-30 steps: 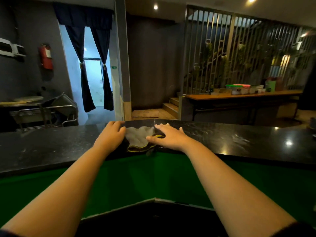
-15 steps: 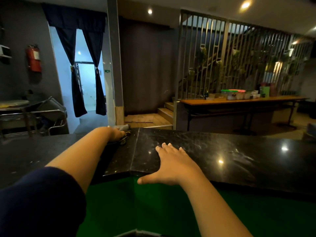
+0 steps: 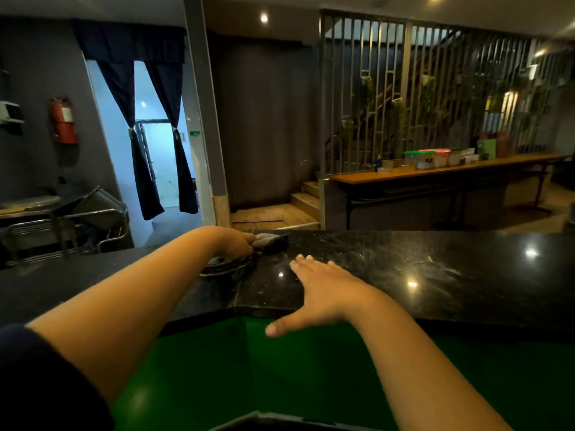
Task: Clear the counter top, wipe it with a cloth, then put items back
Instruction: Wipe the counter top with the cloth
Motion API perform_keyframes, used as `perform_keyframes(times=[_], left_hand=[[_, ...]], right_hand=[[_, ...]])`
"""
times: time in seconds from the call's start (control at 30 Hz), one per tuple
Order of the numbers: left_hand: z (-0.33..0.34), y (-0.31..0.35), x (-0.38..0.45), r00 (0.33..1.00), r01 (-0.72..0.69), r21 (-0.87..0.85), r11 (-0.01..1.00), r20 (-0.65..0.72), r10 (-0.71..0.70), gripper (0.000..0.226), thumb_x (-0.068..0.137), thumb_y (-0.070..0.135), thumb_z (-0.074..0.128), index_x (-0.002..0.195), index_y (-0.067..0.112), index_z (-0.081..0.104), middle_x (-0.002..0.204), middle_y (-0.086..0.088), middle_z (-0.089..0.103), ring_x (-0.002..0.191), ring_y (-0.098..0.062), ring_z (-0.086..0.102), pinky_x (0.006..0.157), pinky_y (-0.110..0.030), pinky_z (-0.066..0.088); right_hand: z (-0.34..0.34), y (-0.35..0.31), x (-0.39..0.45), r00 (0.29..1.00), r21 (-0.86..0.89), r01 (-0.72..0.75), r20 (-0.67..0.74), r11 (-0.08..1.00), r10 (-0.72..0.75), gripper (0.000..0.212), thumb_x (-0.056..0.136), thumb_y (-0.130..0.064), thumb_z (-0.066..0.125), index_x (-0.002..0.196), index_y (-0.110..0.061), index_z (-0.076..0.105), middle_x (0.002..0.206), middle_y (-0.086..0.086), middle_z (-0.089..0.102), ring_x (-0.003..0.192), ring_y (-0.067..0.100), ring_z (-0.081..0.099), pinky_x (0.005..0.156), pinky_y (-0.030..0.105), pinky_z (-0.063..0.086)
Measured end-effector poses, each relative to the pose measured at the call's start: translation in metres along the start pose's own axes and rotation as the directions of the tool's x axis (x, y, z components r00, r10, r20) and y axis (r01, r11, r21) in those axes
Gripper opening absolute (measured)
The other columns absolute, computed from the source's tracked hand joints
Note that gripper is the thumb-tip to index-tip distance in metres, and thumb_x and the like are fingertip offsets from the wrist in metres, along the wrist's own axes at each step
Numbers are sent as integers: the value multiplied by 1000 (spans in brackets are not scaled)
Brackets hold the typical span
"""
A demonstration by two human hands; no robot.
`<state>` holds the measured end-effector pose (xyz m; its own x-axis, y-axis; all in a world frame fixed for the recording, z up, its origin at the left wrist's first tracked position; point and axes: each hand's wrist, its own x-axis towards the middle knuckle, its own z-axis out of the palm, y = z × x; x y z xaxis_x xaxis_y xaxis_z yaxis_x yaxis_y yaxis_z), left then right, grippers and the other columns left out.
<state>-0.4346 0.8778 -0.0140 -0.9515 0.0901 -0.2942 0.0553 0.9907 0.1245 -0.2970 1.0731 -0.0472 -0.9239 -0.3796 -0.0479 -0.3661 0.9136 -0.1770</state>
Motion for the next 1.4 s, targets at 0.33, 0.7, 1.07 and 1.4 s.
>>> perform_keyframes(times=[0.33, 0.7, 1.07, 1.4], left_hand=[[-5, 9, 46, 996, 56, -149, 987, -59, -65, 62, 92, 25, 47, 149, 38, 25, 153, -12, 27, 138, -34, 28, 114, -56, 19], [35, 23, -45, 960, -241, -112, 964, -170, 220, 52, 100, 23, 36, 150, 27, 24, 157, -6, 20, 141, -27, 26, 115, -44, 18], [12, 22, -3, 988, -43, -228, 973, -154, 8, 48, 99, 32, 36, 147, 30, 30, 152, -12, 31, 137, -30, 32, 115, -51, 19], [59, 35, -95, 944, -260, -84, 962, -230, 235, 52, 102, 28, 32, 152, 21, 20, 160, -5, 16, 145, -24, 19, 117, -37, 13]], right_hand=[[6, 9, -1, 994, 26, -83, -65, 996, 85, 137, 56, -85, 62, 155, -13, 2, 163, 2, -3, 150, 17, -4, 122, 45, -1], [5, 3, -24, 978, 80, -152, -134, 985, 162, 143, 53, -90, 58, 154, -9, -1, 163, 8, -4, 150, 20, -4, 120, 39, 7], [7, 2, -33, 973, -55, -195, -136, 979, 187, 135, 60, -91, 46, 154, -5, 2, 163, 12, 1, 150, 24, 2, 120, 39, 8], [7, -5, -42, 951, -43, -256, -191, 966, 244, 135, 58, -92, 48, 153, -3, 8, 162, 15, 8, 150, 27, 7, 119, 41, 15]])
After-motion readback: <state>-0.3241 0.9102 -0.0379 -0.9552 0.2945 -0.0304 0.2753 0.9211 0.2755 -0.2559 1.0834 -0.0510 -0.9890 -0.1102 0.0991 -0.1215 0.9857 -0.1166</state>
